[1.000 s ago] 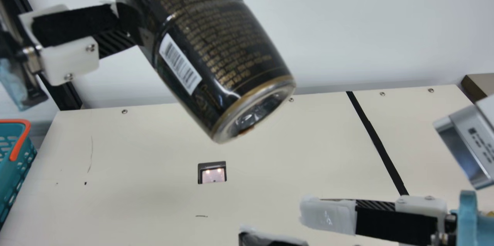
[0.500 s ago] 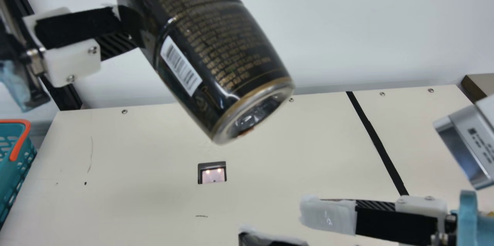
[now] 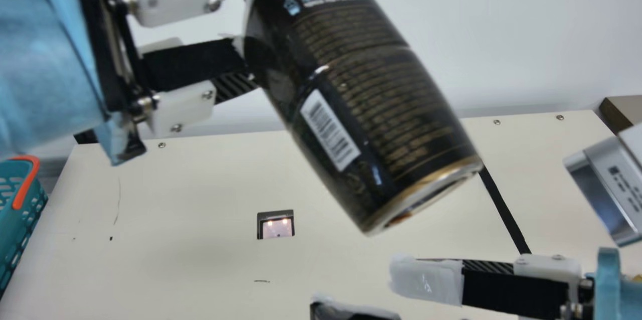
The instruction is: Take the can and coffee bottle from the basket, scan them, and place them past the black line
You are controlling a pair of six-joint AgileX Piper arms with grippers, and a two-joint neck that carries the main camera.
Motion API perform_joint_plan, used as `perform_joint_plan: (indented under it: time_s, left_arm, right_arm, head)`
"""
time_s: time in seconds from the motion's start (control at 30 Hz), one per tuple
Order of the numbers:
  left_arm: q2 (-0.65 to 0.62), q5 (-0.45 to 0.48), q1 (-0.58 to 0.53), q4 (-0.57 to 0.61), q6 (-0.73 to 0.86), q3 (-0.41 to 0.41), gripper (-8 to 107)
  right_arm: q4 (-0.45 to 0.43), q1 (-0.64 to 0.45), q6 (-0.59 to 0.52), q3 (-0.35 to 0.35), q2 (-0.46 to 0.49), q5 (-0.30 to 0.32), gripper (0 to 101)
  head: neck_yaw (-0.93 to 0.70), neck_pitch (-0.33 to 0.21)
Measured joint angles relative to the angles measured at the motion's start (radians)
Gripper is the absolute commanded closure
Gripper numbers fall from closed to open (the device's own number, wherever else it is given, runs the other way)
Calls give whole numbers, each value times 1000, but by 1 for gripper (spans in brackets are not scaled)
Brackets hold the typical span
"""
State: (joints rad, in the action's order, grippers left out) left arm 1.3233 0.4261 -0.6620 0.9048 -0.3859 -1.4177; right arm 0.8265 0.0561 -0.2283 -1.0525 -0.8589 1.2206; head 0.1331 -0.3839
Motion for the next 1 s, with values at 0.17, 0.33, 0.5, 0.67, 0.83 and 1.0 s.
perform_joint_plan:
  time_s: [0.17, 0.33, 0.5, 0.67, 0.83, 1.0]
  left_arm:
    - [4, -41, -19, 2, -21, 0, 89]
    - [4, -41, -19, 2, -21, 0, 89]
    - [4, -41, -15, 14, -9, 2, 89]
    - [10, -56, -11, 21, 3, 13, 89]
    - [20, -76, -15, 23, 8, 19, 89]
    - [20, -76, -15, 23, 10, 19, 89]
  right_arm:
    - [0, 0, 0, 0, 0, 0, 0]
    - [0, 0, 0, 0, 0, 0, 0]
    - [0, 0, 0, 0, 0, 0, 0]
    - [0, 0, 0, 0, 0, 0, 0]
    - [0, 0, 0, 0, 0, 0, 0]
    - [0, 0, 0, 0, 0, 0, 0]
  head:
    - [0, 5]
    - [0, 0]
    - [0, 0]
    - [0, 0]
    - [-5, 0]
    - [0, 0]
